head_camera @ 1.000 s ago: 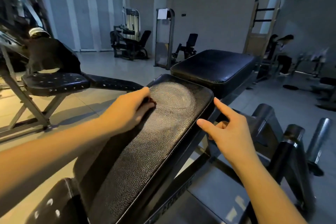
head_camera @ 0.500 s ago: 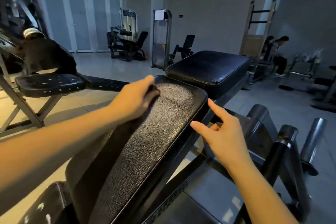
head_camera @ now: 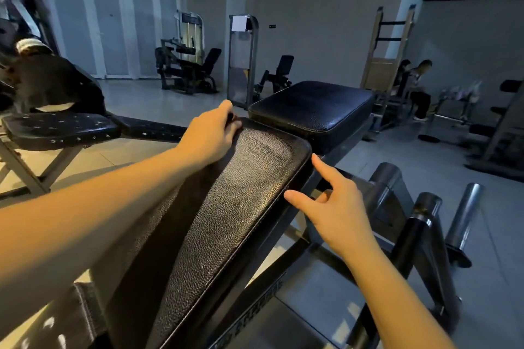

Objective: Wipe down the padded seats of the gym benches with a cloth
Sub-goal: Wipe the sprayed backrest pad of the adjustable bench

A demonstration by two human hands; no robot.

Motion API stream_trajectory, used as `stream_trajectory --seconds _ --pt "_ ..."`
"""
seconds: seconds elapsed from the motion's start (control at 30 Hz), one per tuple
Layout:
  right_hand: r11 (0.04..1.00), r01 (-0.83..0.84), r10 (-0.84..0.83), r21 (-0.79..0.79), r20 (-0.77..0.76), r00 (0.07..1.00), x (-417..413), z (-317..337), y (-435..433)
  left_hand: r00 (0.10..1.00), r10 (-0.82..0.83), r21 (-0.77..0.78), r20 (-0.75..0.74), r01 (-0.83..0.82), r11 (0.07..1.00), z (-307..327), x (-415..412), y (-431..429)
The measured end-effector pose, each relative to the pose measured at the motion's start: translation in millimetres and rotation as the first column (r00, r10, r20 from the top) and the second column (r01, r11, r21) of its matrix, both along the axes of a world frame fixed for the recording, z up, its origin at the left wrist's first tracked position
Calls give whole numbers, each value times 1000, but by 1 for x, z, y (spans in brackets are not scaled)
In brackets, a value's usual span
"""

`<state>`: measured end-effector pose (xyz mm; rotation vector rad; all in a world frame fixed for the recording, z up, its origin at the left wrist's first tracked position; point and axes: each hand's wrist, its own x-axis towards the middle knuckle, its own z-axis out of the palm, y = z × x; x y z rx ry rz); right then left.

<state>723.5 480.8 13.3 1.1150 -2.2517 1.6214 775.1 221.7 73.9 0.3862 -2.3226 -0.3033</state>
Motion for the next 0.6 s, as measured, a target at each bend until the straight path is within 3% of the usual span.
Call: stream_trajectory --seconds 0.1,0.2,0.23,0.3,0.37,0.43,0.5,0.6 --pt "1000 9 -9 1 -4 1000 0 0 0 986 -140 -7 -87 140 990 1 -5 36" --pt "1000 22 -21 12 -21 1000 -4 -1 0 889 -458 -157 4 452 878 -10 17 78" --pt "1000 26 -26 9 -21 999 -5 -1 0 877 -480 -175 30 478 861 -12 21 75" --pt "1000 23 -23 0 -18 1000 -6 -2 -1 937 -350 -156 5 347 925 -10 17 48" --pt "1000 18 -18 -4 -17 1000 -6 -3 -1 993 -113 -34 -14 113 993 -3 4 15" --pt "1000 18 -18 -6 -16 1000 -6 -4 -1 999 -12 30 -41 13 999 1 -4 9" --pt "1000 14 -15 -12 -15 1000 -6 -4 -1 989 -134 -10 -67 133 991 -2 0 37" --pt "1000 22 -22 0 -31 999 -10 -4 -1 892 -452 -142 -6 446 884 -14 23 75"
